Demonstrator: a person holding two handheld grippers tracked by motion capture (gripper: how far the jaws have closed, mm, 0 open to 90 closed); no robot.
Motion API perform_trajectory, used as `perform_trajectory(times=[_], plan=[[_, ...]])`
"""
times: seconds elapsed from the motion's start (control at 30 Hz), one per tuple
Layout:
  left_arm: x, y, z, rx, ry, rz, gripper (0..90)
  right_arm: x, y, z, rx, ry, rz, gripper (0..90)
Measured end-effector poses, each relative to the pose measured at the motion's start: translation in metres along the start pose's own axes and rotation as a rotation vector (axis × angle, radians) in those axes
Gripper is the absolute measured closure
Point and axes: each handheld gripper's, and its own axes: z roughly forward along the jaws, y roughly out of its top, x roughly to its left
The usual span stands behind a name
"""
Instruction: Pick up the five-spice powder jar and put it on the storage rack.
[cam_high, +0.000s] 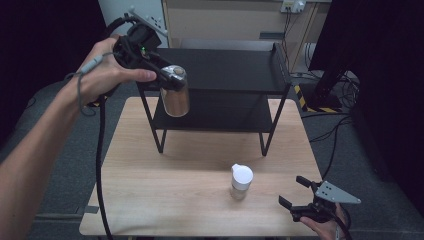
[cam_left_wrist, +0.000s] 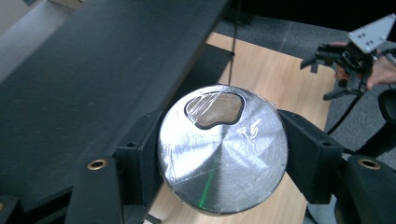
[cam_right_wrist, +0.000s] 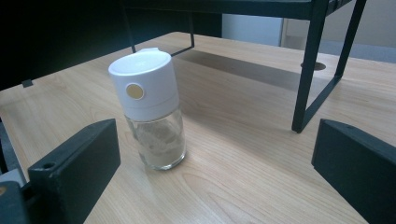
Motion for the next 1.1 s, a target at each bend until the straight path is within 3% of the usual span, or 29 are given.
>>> perform_trajectory(times=[0.27, 0.5, 0.67, 0.8, 1.1], plan=[[0.01, 0.019, -0.018, -0.026, 0.055, -0.037, 33.8, -0.001, 0.0, 0.0, 0.002, -0.001, 0.005, 1.7], [0.015, 0.029, -0.019, -0.023, 0.081, -0.059, 33.8, 0.0, 0.0, 0.0, -0.002, -0.001, 0.006, 1.8], [0.022, 0.031, -0.015, -0.027, 0.108, -0.09, 33.8, -0.001, 0.0, 0.0, -0.002, 0.0, 0.01, 1.9], [0.028, 0.033, -0.007, -0.03, 0.138, -0.138, 33.8, -0.002, -0.001, 0.0, -0.002, 0.0, 0.01, 1.9], [0.041, 0.049, 0.023, 0.002, 0.227, -0.218, 33.8, -0.001, -0.001, -0.001, -0.008, -0.002, 0.011, 2.0]])
